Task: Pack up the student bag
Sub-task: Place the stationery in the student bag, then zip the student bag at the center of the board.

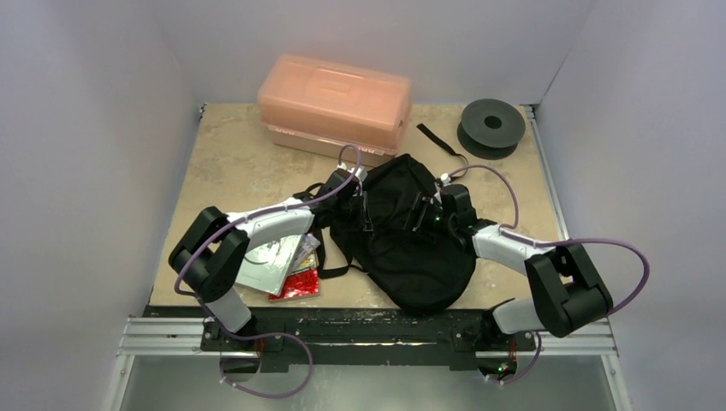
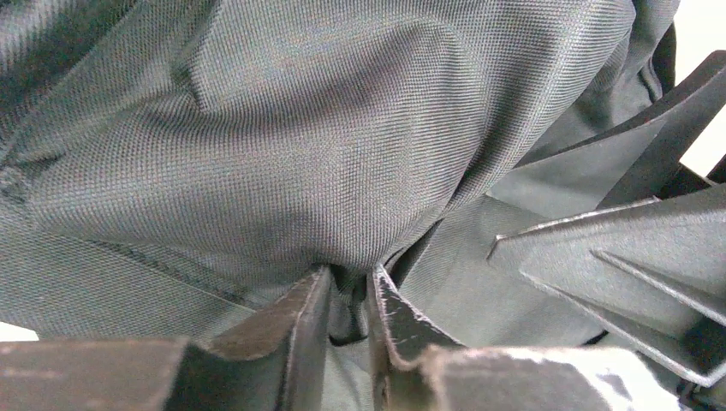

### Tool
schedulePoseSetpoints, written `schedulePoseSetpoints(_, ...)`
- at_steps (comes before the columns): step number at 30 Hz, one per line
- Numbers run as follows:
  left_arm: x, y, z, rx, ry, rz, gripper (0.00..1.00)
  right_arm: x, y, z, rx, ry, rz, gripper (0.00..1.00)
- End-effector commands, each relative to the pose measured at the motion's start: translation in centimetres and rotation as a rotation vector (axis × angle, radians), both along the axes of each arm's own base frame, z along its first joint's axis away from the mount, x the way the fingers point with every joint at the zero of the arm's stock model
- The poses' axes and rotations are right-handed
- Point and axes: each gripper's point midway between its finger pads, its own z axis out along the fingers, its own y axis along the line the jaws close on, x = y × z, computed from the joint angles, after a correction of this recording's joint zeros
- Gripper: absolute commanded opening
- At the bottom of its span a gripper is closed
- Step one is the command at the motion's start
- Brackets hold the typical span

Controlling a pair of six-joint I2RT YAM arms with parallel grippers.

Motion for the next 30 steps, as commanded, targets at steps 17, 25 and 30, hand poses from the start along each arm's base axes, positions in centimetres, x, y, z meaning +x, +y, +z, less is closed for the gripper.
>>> schedulePoseSetpoints(17,-0.4,-3.3,5.2,-0.357,-0.183,-0.105,0.00,-0.9,3.2,-0.4,0.067,0.134,0.063,0.70)
schedulePoseSetpoints(25,-0.4,-3.4,5.9,-0.369,-0.191,-0.103,0.00,-1.2,4.2,-1.2,0.086,0.116,0.066,0.23)
schedulePoseSetpoints(30,-0.6,-2.8,5.5,-0.355,-0.181,-0.083,0.00,-1.3,4.1,-1.1,0.157,0.034,0.041,0.00)
